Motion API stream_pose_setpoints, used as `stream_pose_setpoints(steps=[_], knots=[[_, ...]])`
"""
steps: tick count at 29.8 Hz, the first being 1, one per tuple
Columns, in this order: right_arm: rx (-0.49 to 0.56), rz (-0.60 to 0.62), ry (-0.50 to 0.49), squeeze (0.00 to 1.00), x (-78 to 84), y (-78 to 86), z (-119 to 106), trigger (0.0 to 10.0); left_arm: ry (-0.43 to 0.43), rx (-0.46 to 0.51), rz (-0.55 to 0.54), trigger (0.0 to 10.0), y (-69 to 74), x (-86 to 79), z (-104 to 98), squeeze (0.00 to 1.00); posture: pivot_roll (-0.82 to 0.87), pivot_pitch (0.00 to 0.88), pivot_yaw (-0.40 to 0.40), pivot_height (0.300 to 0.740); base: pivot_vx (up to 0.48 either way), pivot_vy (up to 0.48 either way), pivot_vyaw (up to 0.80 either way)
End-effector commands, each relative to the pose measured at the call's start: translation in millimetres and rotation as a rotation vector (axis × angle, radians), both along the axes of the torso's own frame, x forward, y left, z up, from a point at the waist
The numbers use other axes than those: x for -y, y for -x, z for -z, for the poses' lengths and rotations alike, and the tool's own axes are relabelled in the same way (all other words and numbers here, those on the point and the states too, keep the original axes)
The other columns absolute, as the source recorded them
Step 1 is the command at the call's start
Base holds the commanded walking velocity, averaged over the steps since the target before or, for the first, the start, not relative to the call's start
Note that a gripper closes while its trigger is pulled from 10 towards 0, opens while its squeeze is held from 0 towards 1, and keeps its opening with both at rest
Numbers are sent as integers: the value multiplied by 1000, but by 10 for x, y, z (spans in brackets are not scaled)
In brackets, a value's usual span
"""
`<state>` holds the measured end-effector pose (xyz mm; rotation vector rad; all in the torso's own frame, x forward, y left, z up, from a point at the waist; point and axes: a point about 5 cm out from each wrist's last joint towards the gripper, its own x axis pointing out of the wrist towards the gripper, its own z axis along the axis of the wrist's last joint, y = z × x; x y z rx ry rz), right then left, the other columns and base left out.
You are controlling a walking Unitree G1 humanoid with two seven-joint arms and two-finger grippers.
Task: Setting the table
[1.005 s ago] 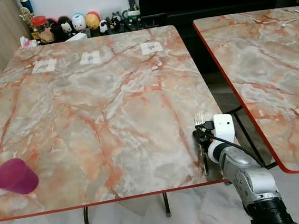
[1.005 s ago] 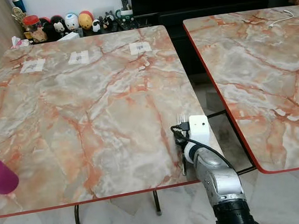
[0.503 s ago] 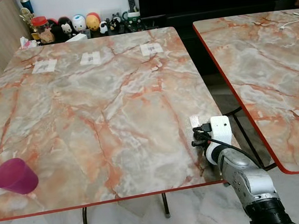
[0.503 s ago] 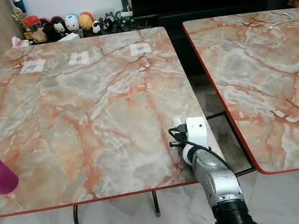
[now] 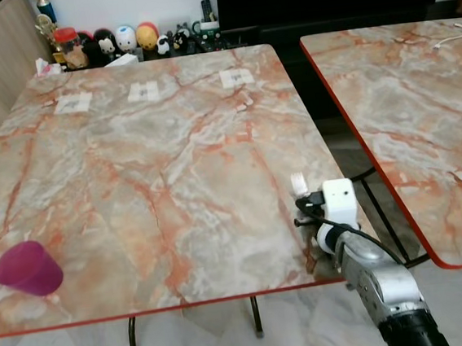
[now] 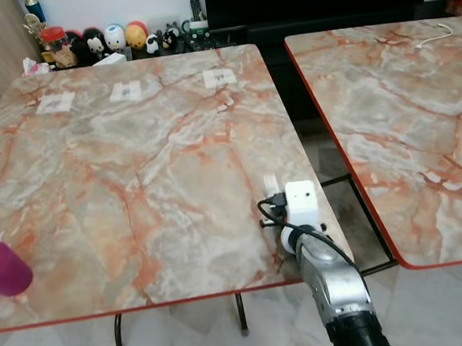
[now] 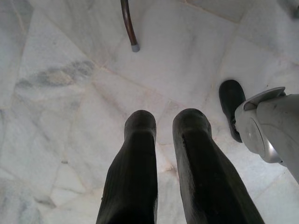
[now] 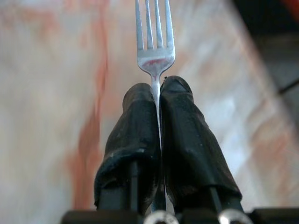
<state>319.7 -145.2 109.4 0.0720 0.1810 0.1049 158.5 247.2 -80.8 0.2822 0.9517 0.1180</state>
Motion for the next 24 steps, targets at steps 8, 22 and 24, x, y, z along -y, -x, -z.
stream_pose_setpoints(steps=[8, 22, 24], knots=[[277, 71, -11, 0, 187, 95, -447, 10000, -2, -16, 2, 10000, 16, 19, 16, 0, -93, 92, 26, 740, 0, 0, 0], [352, 75, 29, 0, 208, -28, -591, 10000, -1, -1, 22, 10000, -28, 38, 0, 0, -96, 92, 22, 740, 0, -332, -279], [355, 95, 17, 0, 219, -25, -583, 10000, -3, -3, 20, 10000, -20, 28, 1, 0, -95, 94, 22, 740, 0, -480, 0]])
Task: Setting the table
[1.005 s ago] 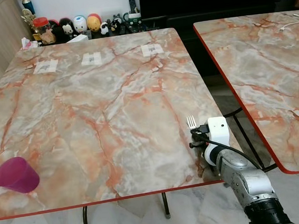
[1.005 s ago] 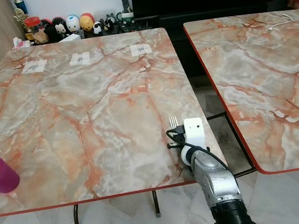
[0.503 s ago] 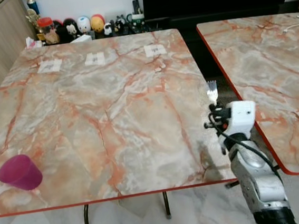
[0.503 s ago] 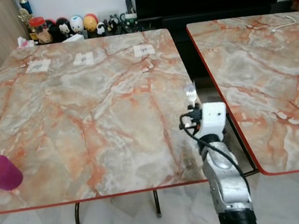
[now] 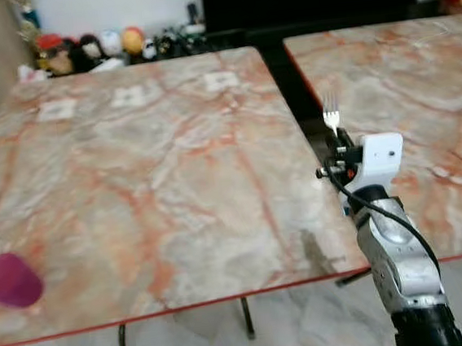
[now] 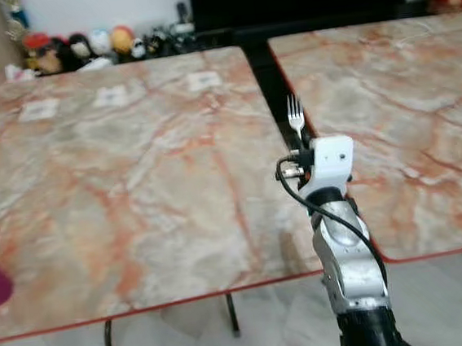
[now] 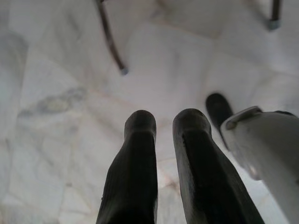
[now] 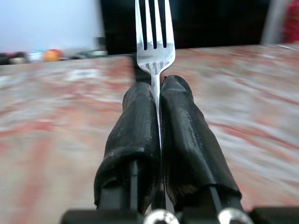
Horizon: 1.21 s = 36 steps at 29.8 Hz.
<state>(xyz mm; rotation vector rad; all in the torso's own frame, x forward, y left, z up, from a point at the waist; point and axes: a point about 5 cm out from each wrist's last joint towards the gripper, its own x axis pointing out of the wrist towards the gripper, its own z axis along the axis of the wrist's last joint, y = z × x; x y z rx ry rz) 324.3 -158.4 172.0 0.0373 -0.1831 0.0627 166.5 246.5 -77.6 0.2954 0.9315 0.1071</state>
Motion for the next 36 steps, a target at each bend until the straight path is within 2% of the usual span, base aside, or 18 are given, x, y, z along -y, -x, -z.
stream_pose_setpoints(steps=[1, 7, 13, 19, 27, 36], knots=[[-8, 44, -11, 0, 86, 22, 45, 10000, 4, -21, 2, 10000, 62, 19, 34, 0, -95, 94, 22, 740, 0, -480, 0], [9, 21, 1, 0, 24, 19, 30, 10000, 5, -29, -2, 10000, 81, 32, 47, 0, -95, 94, 23, 740, 0, -480, 0], [28, 29, 4, 0, 50, 8, -4, 10000, 6, -34, -4, 10000, 70, 66, 54, 0, -97, 89, 26, 740, 0, -476, 0], [32, 50, 14, 0, 107, 7, -8, 10000, 5, -35, -3, 10000, 66, 51, 49, 0, -101, 80, 29, 740, 0, -472, 0], [37, 107, 87, 0, 266, 40, 2, 10000, -7, -42, 6, 10000, 89, 2, 44, 0, -110, 54, 41, 740, 0, -467, 63], [29, 145, 51, 0, 318, 42, 30, 10000, -13, -48, 19, 10000, 93, 4, 47, 0, -109, 27, 47, 740, 0, -463, 190]])
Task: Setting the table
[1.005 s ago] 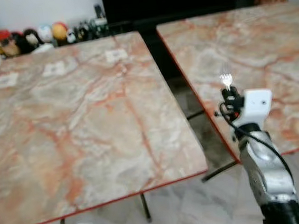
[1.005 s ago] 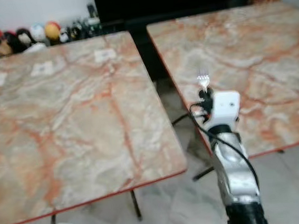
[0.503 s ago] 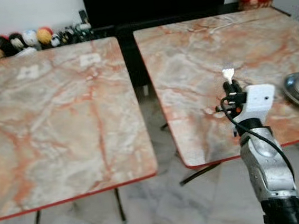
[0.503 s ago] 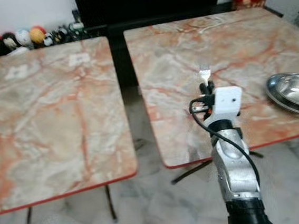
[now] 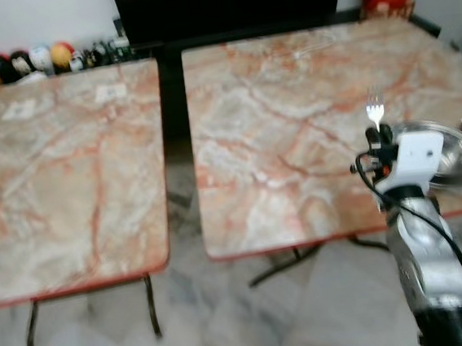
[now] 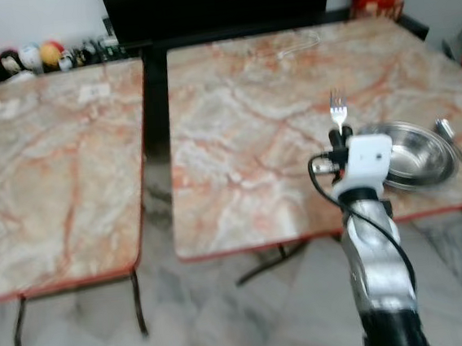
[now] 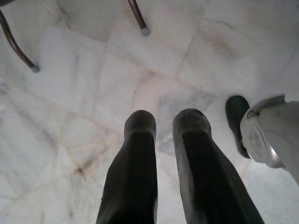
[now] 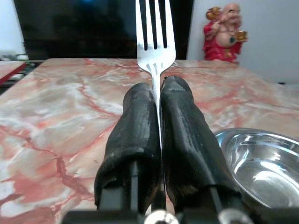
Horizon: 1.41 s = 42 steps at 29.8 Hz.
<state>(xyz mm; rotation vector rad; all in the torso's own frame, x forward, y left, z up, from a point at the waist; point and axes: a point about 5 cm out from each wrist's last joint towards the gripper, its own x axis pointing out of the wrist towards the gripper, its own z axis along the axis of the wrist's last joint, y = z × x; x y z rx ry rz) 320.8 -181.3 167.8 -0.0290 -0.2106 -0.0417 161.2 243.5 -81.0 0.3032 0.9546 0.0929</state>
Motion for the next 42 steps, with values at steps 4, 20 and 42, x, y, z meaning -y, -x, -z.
stream_pose_setpoints(steps=[4, 20, 42], knots=[[-3, 61, -11, 0, 147, 11, 6, 10000, -14, -24, 11, 10000, 38, -20, 14, 0, -109, 16, 47, 740, 0, -461, 0], [-11, 100, -9, 0, 235, -4, 2, 10000, -17, -26, -4, 10000, 53, -69, 7, 0, -113, 63, 40, 740, 0, -443, 0], [-35, 102, -21, 0, 212, -21, 11, 10000, 8, -11, -28, 10000, 54, -82, 0, 0, -115, 116, 43, 740, 128, -12, 0]])
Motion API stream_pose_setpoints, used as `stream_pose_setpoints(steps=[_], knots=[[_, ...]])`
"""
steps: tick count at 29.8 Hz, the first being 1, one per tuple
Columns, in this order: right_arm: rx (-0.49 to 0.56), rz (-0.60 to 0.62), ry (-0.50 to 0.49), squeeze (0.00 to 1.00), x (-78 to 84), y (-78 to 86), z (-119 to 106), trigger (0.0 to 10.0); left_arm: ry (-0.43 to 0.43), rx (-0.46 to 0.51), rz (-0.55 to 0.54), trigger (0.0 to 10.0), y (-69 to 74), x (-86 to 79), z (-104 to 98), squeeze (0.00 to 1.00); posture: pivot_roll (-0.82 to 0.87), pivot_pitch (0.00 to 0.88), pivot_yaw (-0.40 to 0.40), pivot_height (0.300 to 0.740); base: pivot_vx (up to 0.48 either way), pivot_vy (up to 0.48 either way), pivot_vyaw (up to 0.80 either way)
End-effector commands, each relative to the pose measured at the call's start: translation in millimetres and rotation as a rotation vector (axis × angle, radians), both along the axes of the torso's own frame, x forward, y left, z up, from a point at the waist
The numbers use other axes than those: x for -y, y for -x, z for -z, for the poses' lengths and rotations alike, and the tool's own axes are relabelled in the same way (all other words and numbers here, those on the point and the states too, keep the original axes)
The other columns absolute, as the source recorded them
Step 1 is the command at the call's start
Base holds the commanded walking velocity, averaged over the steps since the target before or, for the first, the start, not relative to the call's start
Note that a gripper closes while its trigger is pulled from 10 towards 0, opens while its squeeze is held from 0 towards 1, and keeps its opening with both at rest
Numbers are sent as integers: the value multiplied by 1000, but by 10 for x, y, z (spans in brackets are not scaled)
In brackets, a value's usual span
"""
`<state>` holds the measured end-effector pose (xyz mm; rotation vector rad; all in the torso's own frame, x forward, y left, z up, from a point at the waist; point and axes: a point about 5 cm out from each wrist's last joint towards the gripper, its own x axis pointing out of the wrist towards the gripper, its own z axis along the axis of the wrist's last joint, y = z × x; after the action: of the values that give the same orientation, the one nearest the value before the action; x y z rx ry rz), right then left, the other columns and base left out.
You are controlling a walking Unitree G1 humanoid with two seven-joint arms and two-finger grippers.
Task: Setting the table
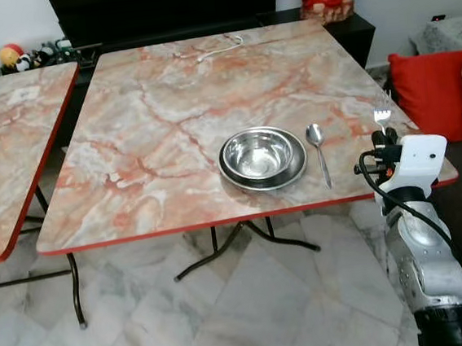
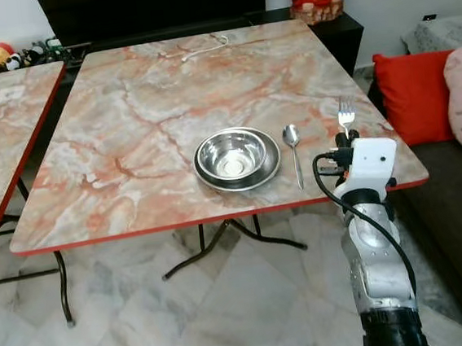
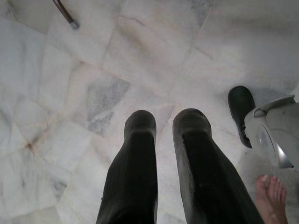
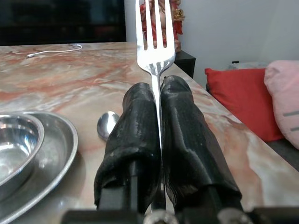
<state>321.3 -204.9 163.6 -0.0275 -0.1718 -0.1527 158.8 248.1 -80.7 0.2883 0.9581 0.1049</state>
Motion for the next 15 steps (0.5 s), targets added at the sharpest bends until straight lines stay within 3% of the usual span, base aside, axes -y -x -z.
stream_pose_setpoints(steps=[1, 12, 15], knots=[[2, -8, -7, 0, -24, -15, -31, 10000, 0, -10, -11, 10000, 30, -37, 4, 0, -115, 116, 43, 740, 326, 0, 0], [-3, -18, -8, 0, -66, -55, -35, 10000, -3, -3, -18, 10000, -1, -31, -6, 0, -106, 126, 38, 740, 325, 0, 0], [-3, -19, -9, 0, -76, -67, -39, 10000, -9, 1, -20, 10000, 0, -36, -9, 0, -106, 126, 39, 740, 85, 0, 0]])
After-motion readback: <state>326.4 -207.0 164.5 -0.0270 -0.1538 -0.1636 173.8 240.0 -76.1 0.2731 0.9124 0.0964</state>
